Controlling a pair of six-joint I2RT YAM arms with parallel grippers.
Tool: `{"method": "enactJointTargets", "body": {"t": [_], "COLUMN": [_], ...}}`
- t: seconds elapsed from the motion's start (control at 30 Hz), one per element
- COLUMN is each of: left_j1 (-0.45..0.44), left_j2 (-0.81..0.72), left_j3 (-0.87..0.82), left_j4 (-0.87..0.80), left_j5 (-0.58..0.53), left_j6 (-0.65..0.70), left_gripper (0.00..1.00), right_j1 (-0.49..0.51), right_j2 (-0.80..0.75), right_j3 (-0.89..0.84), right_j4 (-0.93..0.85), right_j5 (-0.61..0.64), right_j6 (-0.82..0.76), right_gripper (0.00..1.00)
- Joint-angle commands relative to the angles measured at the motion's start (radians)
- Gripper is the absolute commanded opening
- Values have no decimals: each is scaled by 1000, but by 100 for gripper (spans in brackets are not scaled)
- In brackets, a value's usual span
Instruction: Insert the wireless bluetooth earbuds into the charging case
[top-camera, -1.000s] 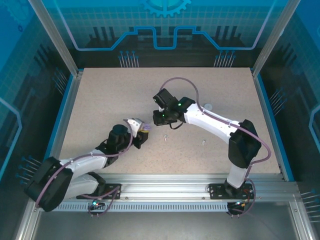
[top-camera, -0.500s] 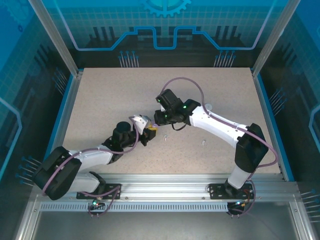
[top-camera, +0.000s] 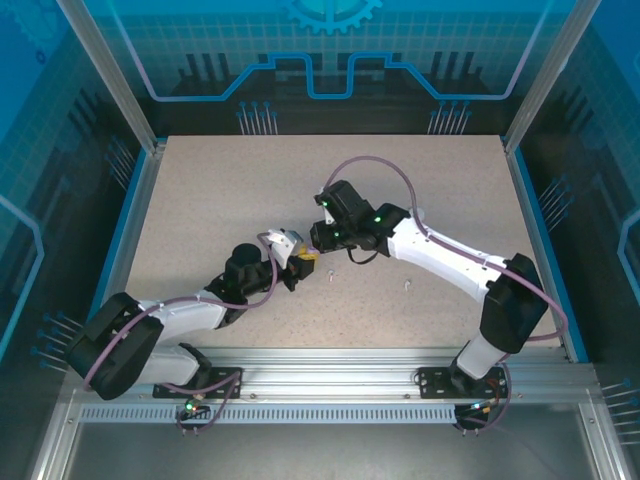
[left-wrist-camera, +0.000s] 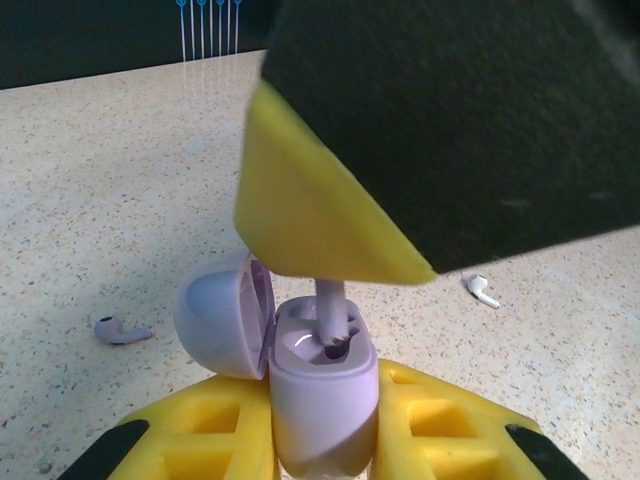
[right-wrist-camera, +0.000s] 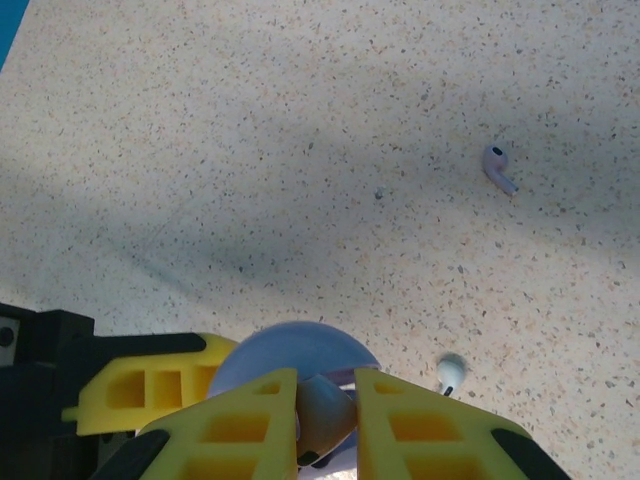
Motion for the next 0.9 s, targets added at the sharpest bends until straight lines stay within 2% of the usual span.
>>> {"method": "enactJointTargets", "body": {"t": [0.0,0.67,0.87], "left_j1": [-10,-10,-10], "left_j2": [-23,-69,-81], "left_j3": [25,30,33], "left_j4": [62,83,84], "left_j5": [19,64,85], "left_j6": [-7,-16,-19], "left_gripper": [23,23,23], "right_j1": [9,19,16], "right_j2": [-46,-95,-99], "right_j3": [-23,-76,-74], "right_j4": [27,74,58], "right_j5": [2,-66,-43], "right_j6": [-33,-164,-188], "right_gripper": [18,18,18]}}
